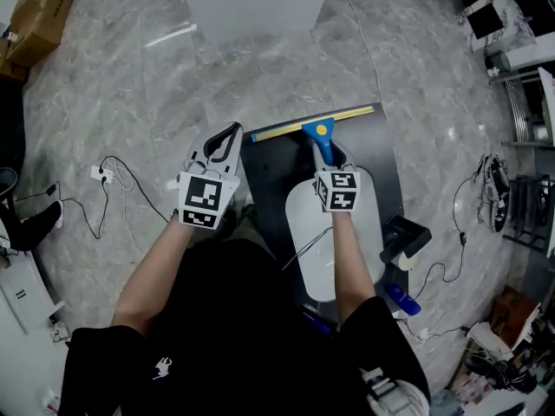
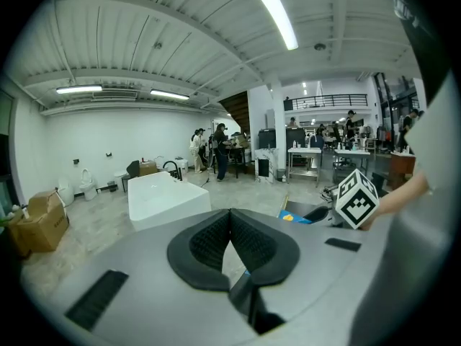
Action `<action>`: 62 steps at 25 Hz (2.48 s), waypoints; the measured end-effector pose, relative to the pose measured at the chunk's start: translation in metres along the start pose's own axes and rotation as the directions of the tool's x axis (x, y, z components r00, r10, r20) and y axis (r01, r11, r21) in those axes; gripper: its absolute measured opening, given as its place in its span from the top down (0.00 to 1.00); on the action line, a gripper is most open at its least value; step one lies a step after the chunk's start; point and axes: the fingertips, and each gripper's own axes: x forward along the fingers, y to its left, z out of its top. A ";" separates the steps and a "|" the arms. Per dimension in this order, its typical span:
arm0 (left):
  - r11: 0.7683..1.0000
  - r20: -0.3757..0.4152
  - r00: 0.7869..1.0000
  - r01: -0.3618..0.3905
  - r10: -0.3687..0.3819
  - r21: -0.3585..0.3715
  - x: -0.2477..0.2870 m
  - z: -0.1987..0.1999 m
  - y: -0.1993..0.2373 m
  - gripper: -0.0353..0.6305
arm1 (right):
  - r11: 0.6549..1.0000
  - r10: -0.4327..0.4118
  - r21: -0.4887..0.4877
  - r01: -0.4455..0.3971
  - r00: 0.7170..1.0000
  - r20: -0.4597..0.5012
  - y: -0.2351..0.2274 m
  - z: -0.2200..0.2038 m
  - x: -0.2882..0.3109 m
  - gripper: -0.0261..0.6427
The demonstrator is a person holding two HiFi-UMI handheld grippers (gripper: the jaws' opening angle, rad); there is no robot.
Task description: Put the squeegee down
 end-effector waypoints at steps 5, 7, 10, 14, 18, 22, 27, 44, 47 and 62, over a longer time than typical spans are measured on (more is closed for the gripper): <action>1.000 -0.015 1.000 -0.010 0.009 -0.011 0.004 -0.005 -0.001 0.94 | 1.000 -0.001 0.015 0.002 1.000 -0.030 -0.005 -0.013 0.010 0.77; 1.000 -0.024 1.000 -0.014 0.014 -0.016 0.006 -0.008 -0.001 0.94 | 1.000 -0.003 0.016 0.003 0.999 -0.040 -0.007 -0.018 0.014 0.77; 1.000 -0.036 0.999 -0.016 0.016 -0.019 0.009 -0.012 -0.005 0.94 | 1.000 -0.006 0.006 0.007 0.998 -0.056 -0.009 -0.023 0.020 0.77; 1.000 -0.045 0.999 -0.018 0.018 -0.017 0.012 -0.014 -0.006 0.94 | 1.000 -0.009 -0.007 0.008 0.998 -0.070 -0.010 -0.027 0.029 0.77; 1.000 -0.049 0.998 -0.026 0.025 -0.017 0.013 -0.013 0.000 0.94 | 1.000 -0.010 -0.014 0.009 0.996 -0.084 -0.008 -0.026 0.035 0.77; 0.999 -0.051 0.998 -0.029 0.028 -0.018 0.012 -0.013 0.003 0.94 | 1.000 -0.013 -0.020 0.011 0.996 -0.089 -0.007 -0.026 0.038 0.77; 0.999 -0.055 0.998 -0.030 0.029 -0.021 0.015 -0.015 0.005 0.94 | 0.999 -0.022 -0.025 0.019 0.994 -0.108 -0.008 -0.029 0.043 0.77; 0.999 -0.056 0.998 -0.025 0.023 -0.031 0.019 -0.018 0.011 0.94 | 0.997 -0.068 -0.037 0.062 0.983 -0.168 -0.010 -0.037 0.049 0.77; 0.999 -0.057 0.998 -0.022 0.020 -0.033 0.020 -0.018 0.010 0.94 | 0.997 -0.070 -0.042 0.064 0.983 -0.172 -0.010 -0.037 0.049 0.77; 0.999 -0.062 0.998 -0.026 0.023 -0.037 0.020 -0.022 0.012 0.94 | 0.996 -0.068 -0.067 0.055 0.977 -0.201 -0.010 -0.041 0.053 0.77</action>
